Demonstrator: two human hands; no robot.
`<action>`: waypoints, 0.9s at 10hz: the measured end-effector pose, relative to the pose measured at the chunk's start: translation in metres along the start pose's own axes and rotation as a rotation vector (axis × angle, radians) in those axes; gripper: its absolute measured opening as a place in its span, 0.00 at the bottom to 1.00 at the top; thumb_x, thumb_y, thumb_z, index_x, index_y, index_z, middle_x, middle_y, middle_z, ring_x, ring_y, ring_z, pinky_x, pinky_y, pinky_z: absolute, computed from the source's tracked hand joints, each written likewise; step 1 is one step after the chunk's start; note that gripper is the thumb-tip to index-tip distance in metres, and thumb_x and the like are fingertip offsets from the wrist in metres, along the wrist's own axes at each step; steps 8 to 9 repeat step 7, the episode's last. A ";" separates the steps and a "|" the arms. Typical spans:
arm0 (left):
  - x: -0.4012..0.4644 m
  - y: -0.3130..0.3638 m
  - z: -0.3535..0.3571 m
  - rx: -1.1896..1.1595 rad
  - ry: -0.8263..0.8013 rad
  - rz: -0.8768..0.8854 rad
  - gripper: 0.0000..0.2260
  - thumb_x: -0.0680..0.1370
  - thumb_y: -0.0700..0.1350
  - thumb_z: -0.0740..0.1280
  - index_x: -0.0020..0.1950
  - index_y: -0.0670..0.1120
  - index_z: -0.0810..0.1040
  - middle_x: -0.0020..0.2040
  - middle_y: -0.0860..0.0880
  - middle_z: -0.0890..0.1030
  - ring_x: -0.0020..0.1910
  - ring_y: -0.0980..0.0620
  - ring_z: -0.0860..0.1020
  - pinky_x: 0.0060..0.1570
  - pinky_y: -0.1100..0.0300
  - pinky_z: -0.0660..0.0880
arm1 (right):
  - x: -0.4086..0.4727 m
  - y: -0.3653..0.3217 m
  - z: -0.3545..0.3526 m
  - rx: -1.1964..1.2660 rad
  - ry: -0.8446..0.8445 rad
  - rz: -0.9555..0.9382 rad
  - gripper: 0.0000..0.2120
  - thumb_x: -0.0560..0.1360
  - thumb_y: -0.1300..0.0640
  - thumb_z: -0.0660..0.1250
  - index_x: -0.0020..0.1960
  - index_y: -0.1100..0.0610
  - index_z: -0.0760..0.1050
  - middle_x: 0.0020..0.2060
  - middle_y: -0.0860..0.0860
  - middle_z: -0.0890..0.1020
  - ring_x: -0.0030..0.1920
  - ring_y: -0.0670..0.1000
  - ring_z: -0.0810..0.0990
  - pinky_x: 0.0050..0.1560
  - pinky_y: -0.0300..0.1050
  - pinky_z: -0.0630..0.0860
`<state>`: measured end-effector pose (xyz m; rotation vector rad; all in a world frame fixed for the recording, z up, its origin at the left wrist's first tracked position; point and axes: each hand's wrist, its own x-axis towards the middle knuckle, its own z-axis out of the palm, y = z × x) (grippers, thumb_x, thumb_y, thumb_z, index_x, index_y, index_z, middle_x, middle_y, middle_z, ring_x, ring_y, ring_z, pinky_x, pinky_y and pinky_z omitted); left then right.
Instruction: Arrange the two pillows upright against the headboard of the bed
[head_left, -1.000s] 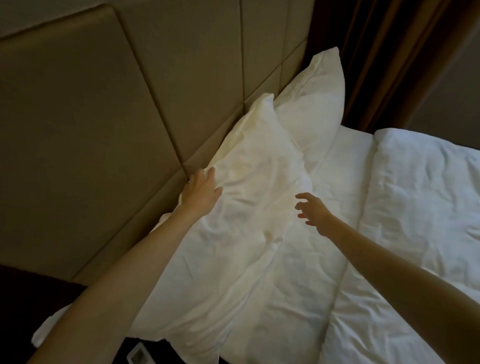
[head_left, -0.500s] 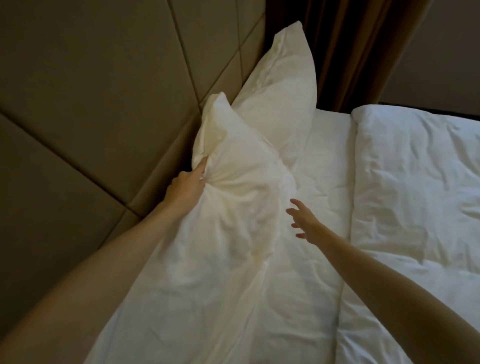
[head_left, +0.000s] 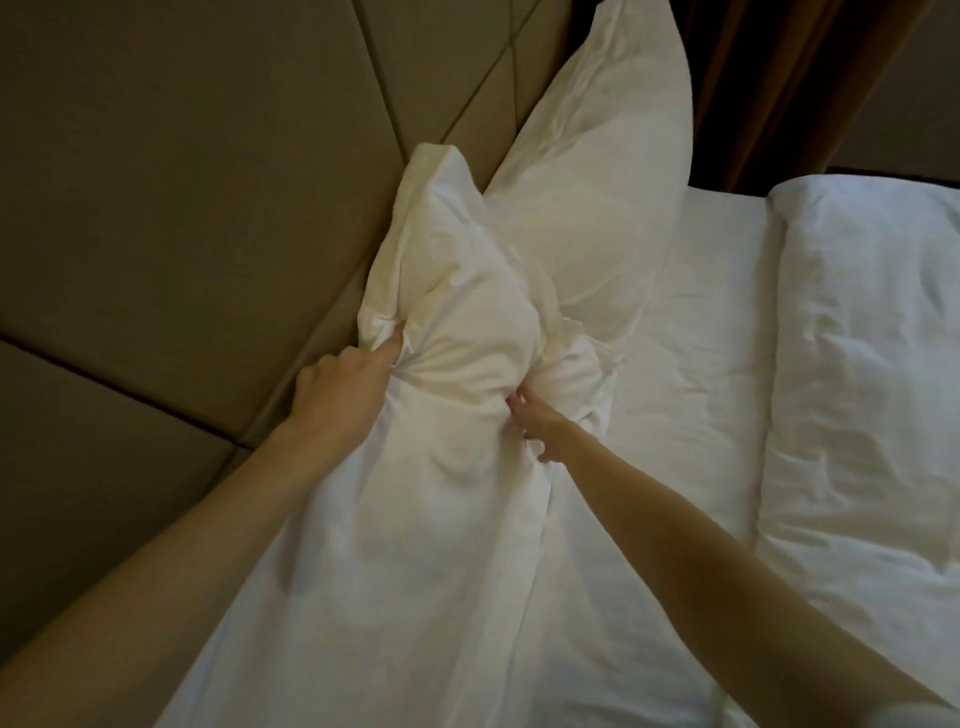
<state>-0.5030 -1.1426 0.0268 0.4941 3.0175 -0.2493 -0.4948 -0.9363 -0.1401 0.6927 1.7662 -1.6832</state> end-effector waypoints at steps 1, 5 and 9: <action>0.003 0.003 0.007 0.112 -0.006 0.012 0.27 0.81 0.39 0.53 0.78 0.55 0.51 0.54 0.41 0.81 0.48 0.38 0.80 0.39 0.52 0.70 | 0.009 -0.002 -0.008 -0.033 0.439 -0.168 0.24 0.75 0.47 0.62 0.70 0.50 0.65 0.67 0.57 0.71 0.67 0.64 0.70 0.64 0.60 0.70; 0.019 0.015 0.021 0.159 0.030 -0.040 0.25 0.82 0.39 0.50 0.78 0.53 0.54 0.57 0.42 0.81 0.47 0.39 0.82 0.37 0.53 0.70 | 0.027 -0.011 -0.061 -0.021 0.049 -0.051 0.33 0.76 0.63 0.62 0.77 0.50 0.54 0.73 0.55 0.65 0.67 0.56 0.68 0.53 0.46 0.71; 0.016 0.023 0.009 0.114 -0.014 -0.101 0.23 0.82 0.41 0.50 0.78 0.54 0.54 0.58 0.40 0.80 0.50 0.36 0.81 0.41 0.49 0.73 | -0.015 -0.001 -0.094 0.014 0.249 -0.096 0.31 0.74 0.66 0.59 0.75 0.52 0.61 0.74 0.56 0.64 0.72 0.58 0.65 0.66 0.49 0.65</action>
